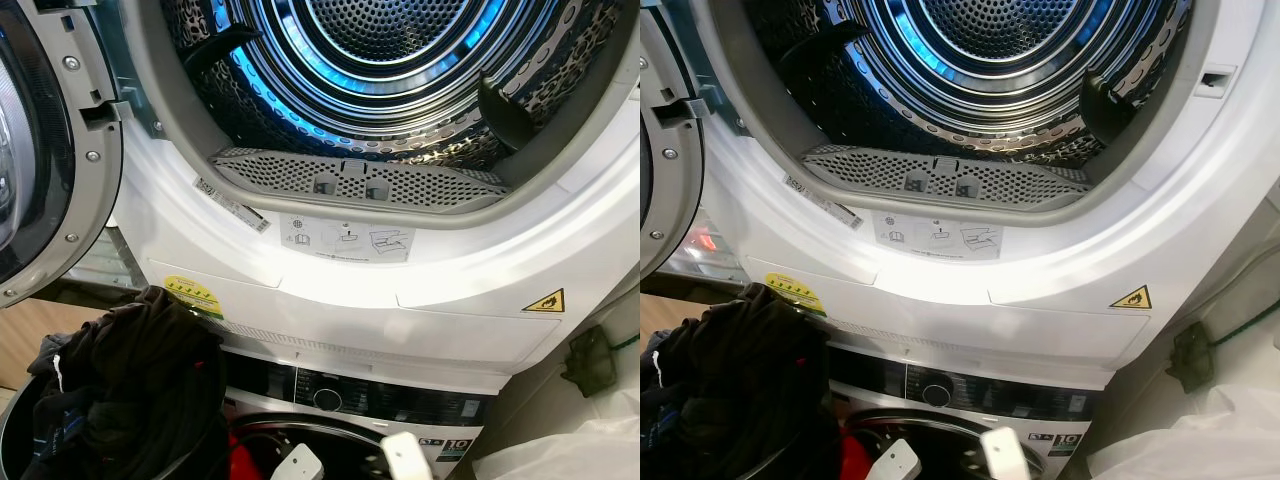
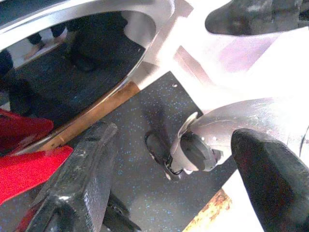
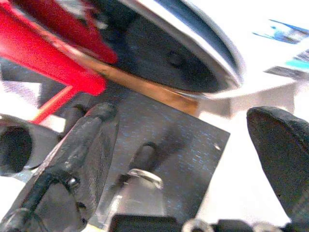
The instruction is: Clothes washing
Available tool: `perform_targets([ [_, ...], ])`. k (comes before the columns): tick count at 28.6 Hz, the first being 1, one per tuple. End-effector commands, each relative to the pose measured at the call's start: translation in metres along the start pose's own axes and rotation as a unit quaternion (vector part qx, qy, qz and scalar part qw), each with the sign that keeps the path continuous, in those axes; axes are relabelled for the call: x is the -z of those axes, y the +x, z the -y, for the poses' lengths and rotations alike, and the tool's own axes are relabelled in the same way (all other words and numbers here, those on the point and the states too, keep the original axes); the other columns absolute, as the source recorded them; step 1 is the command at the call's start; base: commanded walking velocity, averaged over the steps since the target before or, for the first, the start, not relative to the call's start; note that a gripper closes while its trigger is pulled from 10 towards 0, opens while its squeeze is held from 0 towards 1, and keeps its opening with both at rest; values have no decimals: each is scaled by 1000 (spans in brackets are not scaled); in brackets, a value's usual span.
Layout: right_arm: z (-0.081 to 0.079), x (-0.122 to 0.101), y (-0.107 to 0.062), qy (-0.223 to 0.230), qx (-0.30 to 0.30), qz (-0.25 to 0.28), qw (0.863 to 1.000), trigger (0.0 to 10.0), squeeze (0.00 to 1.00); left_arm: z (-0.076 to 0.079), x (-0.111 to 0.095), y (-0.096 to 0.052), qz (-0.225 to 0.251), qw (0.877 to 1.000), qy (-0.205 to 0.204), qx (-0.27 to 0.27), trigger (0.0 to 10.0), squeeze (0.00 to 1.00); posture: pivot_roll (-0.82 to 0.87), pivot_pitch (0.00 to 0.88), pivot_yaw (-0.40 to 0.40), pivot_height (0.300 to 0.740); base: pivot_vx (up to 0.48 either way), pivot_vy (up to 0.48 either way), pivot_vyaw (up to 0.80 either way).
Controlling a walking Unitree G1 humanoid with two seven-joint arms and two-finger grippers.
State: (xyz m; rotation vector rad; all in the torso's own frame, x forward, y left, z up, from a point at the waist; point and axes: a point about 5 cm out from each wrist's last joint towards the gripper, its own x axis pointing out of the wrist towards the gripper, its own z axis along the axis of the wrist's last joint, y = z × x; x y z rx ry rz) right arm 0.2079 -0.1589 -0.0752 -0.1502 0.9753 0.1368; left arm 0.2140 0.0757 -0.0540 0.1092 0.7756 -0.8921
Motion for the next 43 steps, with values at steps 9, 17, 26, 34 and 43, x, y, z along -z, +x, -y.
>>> perform_targets([
  [9, 19, 59, -12, 85, 47, -56, 994, 10000, 0, -4, -12, -3, 61, 998, -19, 7, 10000, 0, 75, 0, 23, 740, 0, 0, 0],
  [17, 3, 67, -13, 108, 24, -63, 992, 10000, 0, 3, -45, -9, 149, 980, -9, 129, 10000, 0, 79, 0, 35, 740, 0, 0, 0],
  [26, -10, 73, -13, 111, 4, -69, 991, 10000, 0, 28, -86, -64, 218, 947, 96, 217, 10000, 0, 91, 0, 63, 740, 0, 0, 0],
  [34, -12, 82, -16, 112, 4, -79, 991, 10000, 0, 43, -89, -123, 213, 958, 137, 135, 10000, 0, 91, 0, 92, 740, 0, 0, 0],
  [43, -12, 88, -18, 117, 8, -86, 989, 10000, 0, 45, -94, -162, 247, 960, 129, -15, 10000, 0, 101, 0, 111, 740, 0, 0, 0],
])
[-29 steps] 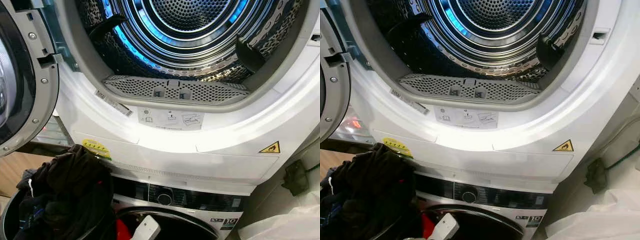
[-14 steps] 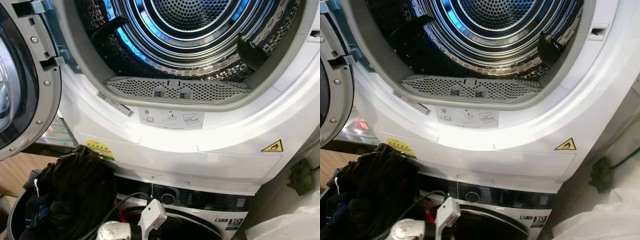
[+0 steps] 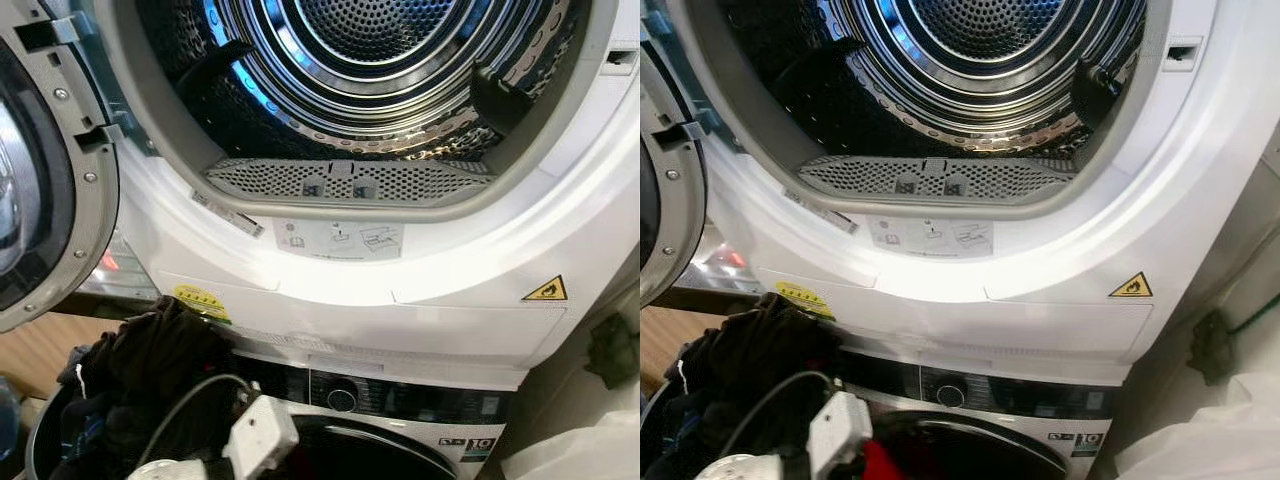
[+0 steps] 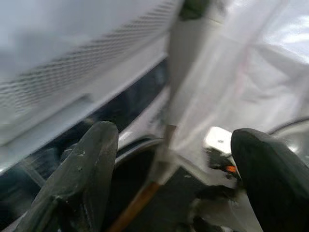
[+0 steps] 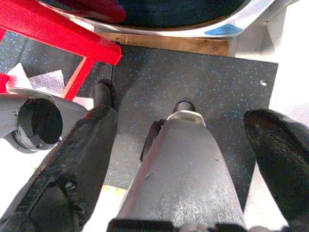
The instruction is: Clothes washing
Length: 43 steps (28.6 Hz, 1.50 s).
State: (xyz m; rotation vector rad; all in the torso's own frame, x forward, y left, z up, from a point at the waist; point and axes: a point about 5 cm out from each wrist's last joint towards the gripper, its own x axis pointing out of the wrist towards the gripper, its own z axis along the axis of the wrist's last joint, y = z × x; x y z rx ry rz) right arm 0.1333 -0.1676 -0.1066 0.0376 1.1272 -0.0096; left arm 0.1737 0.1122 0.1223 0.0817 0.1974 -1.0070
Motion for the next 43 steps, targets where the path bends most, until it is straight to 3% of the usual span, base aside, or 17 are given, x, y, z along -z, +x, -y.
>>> perform_targets([
  [1, -3, 10, -1, 3, -4, -14, 1000, 10000, 0, -1, -6, -6, -6, 999, 14, -36, 10000, 0, 101, 0, 111, 740, 0, 0, 0],
  [3, -3, 14, -2, 4, -3, -18, 1000, 10000, 0, -6, -10, -17, 10, 986, -2, -169, 10000, 0, 107, 0, 115, 740, 0, 0, 0],
  [11, 0, 25, -4, -11, -4, -36, 999, 10000, 0, -26, -7, -54, -12, 917, 23, -398, 10000, 0, 157, 8, 103, 740, 0, 0, 0],
  [12, 4, 28, -5, -12, -1, -41, 999, 10000, 0, -37, -8, -70, -7, 881, 31, -472, 10000, 0, 175, 13, 97, 740, 0, 0, 0],
  [13, 7, 29, -5, -14, 1, -43, 999, 10000, 0, -41, -10, -77, -3, 863, 34, -503, 10000, 0, 182, 15, 95, 740, 0, 0, 0],
  [14, 7, 29, -5, -14, 1, -43, 999, 10000, 0, -41, -10, -77, -3, 863, 34, -503, 10000, 0, 182, 15, 95, 740, 0, 0, 0],
  [16, 14, 31, -6, -17, 4, -47, 999, 10000, 0, -44, -17, -90, 2, 828, 61, -557, 10000, 0, 192, 16, 90, 740, 0, 0, 0],
  [20, 19, 32, -7, -17, 6, -48, 999, 10000, 0, -46, -21, -98, 8, 802, 75, -593, 10000, 0, 202, 15, 85, 740, 0, 0, 0],
  [24, 18, 32, -7, -28, 0, -50, 998, 10000, 0, -58, -10, -109, 36, 786, -9, -618, 10000, 0, 222, 5, 70, 740, 0, 0, 0],
  [27, 17, 32, -7, -28, 0, -50, 998, 10000, 0, -64, -6, -114, 33, 780, -12, -625, 10000, 0, 222, 3, 67, 740, 0, 0, 0],
  [28, 17, 31, -7, -28, 1, -49, 998, 10000, 0, -69, -4, -118, 27, 775, -11, -631, 10000, 98, 224, 0, 64, 740, 0, 0, 0],
  [29, 16, 30, -6, -30, 0, -48, 998, 10000, 0, -75, -3, -121, 37, 775, -25, -630, 10000, 1000, 224, 0, 59, 740, 0, 0, 0],
  [30, 15, 30, -6, -31, 0, -48, 998, 10000, 0, -80, -3, -122, 44, 777, -26, -627, 10000, 1000, 230, 0, 55, 740, 0, 0, 0],
  [32, 11, 26, -5, -34, -3, -45, 998, 10000, 0, -91, -3, -119, 59, 811, -46, -581, 10000, 1000, 231, 0, 54, 740, 0, 0, 0],
  [35, 8, 24, -4, -34, -5, -43, 998, 10000, 0, -93, -1, -116, 50, 829, -36, -557, 10000, 1000, 228, 0, 51, 740, 0, 0, 0],
  [39, 4, 21, -3, -36, -8, -40, 999, 10000, 0, -99, 5, -120, 43, 826, -38, -560, 10000, 1000, 224, 0, 51, 740, 0, 0, 0],
  [43, 2, 19, -3, -37, -11, -38, 999, 10000, 0, -105, 6, -120, 41, 845, -36, -532, 10000, 1000, 234, 0, 44, 740, 0, 0, 0],
])
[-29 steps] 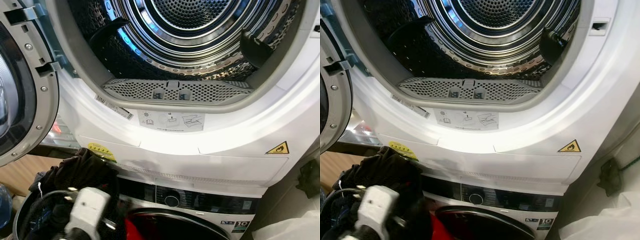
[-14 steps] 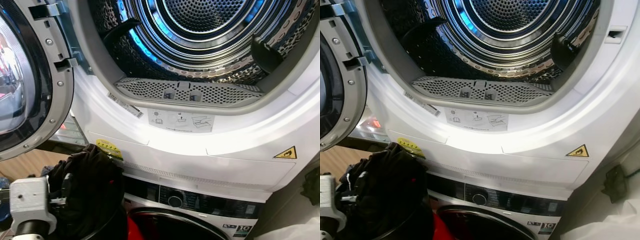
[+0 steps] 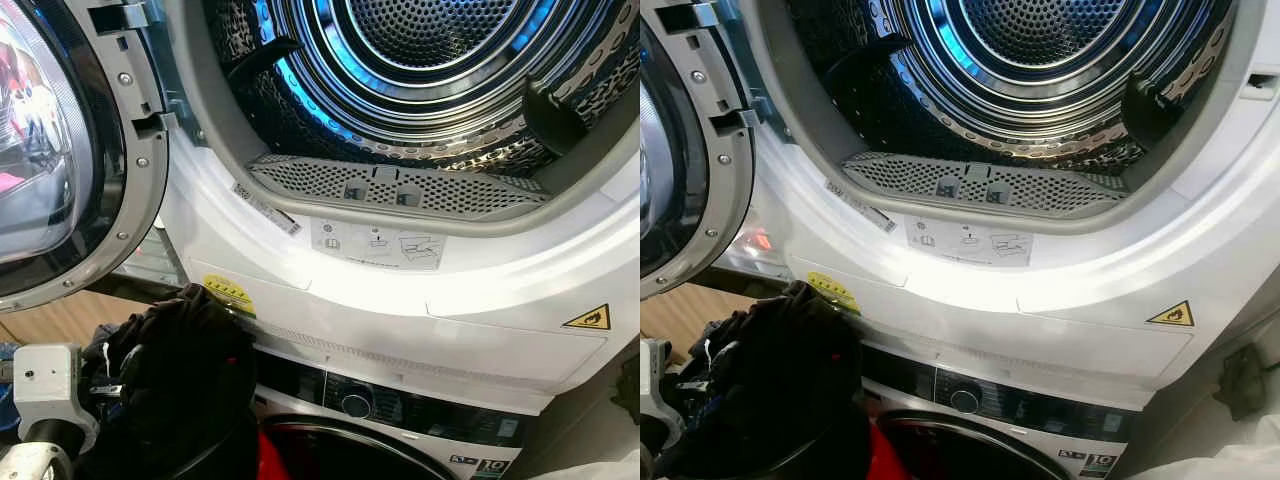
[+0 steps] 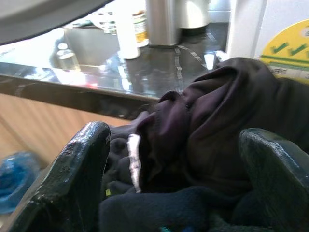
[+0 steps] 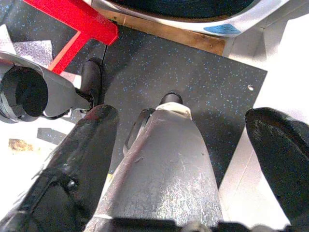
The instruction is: Clothes washing
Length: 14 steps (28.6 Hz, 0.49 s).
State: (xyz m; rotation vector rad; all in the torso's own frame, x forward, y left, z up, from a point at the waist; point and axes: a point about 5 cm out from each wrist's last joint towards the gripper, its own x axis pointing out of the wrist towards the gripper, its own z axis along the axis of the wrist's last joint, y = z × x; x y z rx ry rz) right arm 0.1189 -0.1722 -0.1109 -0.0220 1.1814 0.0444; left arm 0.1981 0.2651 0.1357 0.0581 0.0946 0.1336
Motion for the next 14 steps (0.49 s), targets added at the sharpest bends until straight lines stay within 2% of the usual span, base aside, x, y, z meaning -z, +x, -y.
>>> perform_targets([
  [1, -4, 3, 0, -2, -6, -10, 1000, 10000, 0, -4, -2, 3, 6, 1000, 1, 18, 10000, 1000, 235, 0, 42, 740, 0, 0, 0],
  [2, -4, 3, 0, -3, -6, -10, 1000, 10000, 0, -3, -2, 5, 5, 999, -11, 37, 10000, 1000, 234, 0, 42, 740, 0, 0, 0],
  [7, -4, 1, 0, 1, -4, -8, 1000, 10000, 0, -4, -3, 11, 1, 998, 6, 68, 10000, 1000, 229, 0, 39, 740, 0, 0, 0],
  [10, -2, -1, 1, 2, -2, -5, 1000, 10000, 0, -12, -5, 26, 10, 997, -5, 76, 10000, 1000, 225, 0, 38, 740, 0, 0, 0],
  [13, -2, -2, 1, 4, -2, -2, 1000, 10000, 0, -15, -7, 34, 12, 997, 5, 77, 10000, 1000, 227, 0, 31, 740, 0, 0, 0],
  [14, -1, -3, 1, 3, -2, -1, 1000, 10000, 0, -17, -8, 40, 9, 997, 8, 79, 10000, 1000, 230, 0, 30, 740, 0, 0, 0],
])
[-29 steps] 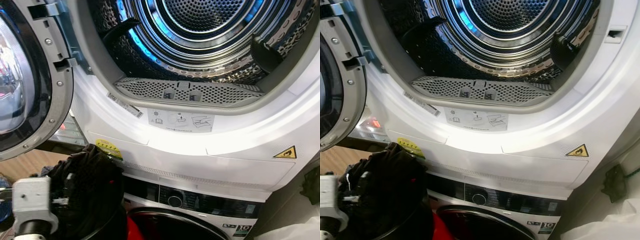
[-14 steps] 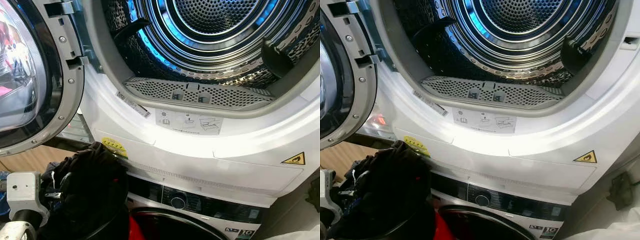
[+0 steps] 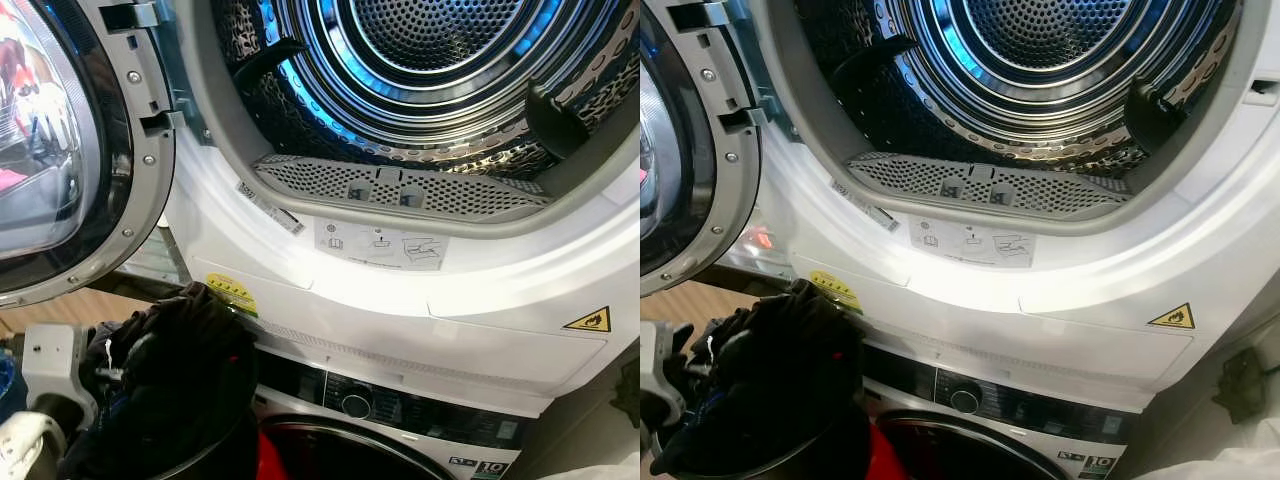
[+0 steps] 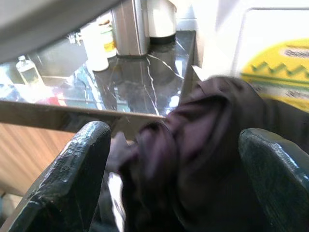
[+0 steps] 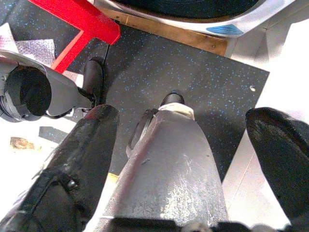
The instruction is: Clothes washing
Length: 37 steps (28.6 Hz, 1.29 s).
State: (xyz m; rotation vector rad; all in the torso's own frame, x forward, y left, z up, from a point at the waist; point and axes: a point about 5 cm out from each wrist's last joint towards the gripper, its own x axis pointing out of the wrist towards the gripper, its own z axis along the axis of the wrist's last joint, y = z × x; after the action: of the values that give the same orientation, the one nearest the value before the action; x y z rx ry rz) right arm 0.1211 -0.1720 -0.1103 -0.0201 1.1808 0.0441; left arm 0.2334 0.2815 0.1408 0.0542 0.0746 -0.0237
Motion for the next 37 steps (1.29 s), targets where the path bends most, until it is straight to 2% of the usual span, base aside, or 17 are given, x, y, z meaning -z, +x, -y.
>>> perform_targets([
  [1, -1, -1, 0, 1, -3, -2, 1000, 10000, 0, -7, -1, 5, -5, 1000, 12, 2, 10000, 1000, 230, 0, 30, 740, 0, 0, 0],
  [4, -1, -2, 0, 2, -3, 0, 1000, 10000, 0, -11, -4, 14, -1, 1000, 4, 1, 10000, 1000, 229, 0, 27, 740, 0, 0, 0],
  [5, -1, -3, 1, -2, -3, 3, 1000, 10000, 0, -11, -3, 21, -4, 1000, -13, 6, 10000, 1000, 231, 0, 22, 740, 0, 0, 0],
  [9, -3, -7, 1, -6, -5, 7, 1000, 10000, 0, -4, 0, 36, -9, 998, -42, 47, 10000, 1000, 220, 0, 21, 740, 0, 0, 0],
  [12, -4, -11, 1, -1, -5, 13, 1000, 10000, 0, -5, 1, 44, -10, 997, -60, 41, 10000, 1000, 211, 0, 21, 740, 0, 0, 0],
  [14, -4, -11, 1, -1, -5, 14, 1000, 10000, 0, -5, 4, 45, -19, 997, -59, 40, 10000, 1000, 208, 0, 19, 740, 0, 0, 0],
  [15, -5, -14, 2, -2, -6, 17, 1000, 10000, 0, -5, 15, 45, -57, 996, -62, 43, 10000, 1000, 209, 0, 18, 740, 0, 0, 0],
  [17, -5, -18, 2, -4, -7, 23, 1000, 10000, 0, -5, 26, 43, -96, 993, -61, 34, 10000, 1000, 208, 0, 17, 740, 0, 0, 0],
  [22, -5, -27, 2, -2, -11, 34, 999, 10000, 0, -11, 31, 38, -117, 991, -69, -14, 10000, 1000, 211, 0, 15, 740, 0, 0, 0],
  [25, -6, -30, 3, -5, -13, 38, 999, 10000, 0, -12, 39, 31, -142, 987, -57, -50, 10000, 1000, 217, 0, 13, 740, 0, 0, 0],
  [28, -10, -35, 3, -8, -17, 43, 999, 10000, 0, -14, 48, 33, -173, 979, -67, -88, 10000, 1000, 221, 0, 8, 740, 0, 0, 0],
  [29, -11, -36, 3, -8, -18, 44, 999, 10000, 0, -12, 50, 34, -180, 977, -71, -85, 10000, 0, 220, 0, 8, 740, 0, 0, 0],
  [30, -12, -37, 3, -9, -19, 45, 999, 10000, 0, -9, 52, 35, -187, 976, -74, -80, 10000, 0, 218, 0, 8, 740, 0, 0, 0],
  [32, -16, -43, 3, -12, -24, 53, 998, 10000, 0, 0, 55, 44, -183, 973, -120, -70, 10000, 0, 210, 0, 7, 740, 0, 0, 0],
  [35, -17, -46, 4, -13, -25, 57, 998, 10000, 0, 2, 55, 48, -187, 972, -121, -76, 10000, 0, 207, 0, 4, 740, 0, 0, 0],
  [37, -18, -48, 4, -15, -24, 59, 998, 10000, 0, 3, 52, 56, -185, 969, -137, -87, 10000, 0, 204, 0, 5, 740, 0, 0, 0],
])
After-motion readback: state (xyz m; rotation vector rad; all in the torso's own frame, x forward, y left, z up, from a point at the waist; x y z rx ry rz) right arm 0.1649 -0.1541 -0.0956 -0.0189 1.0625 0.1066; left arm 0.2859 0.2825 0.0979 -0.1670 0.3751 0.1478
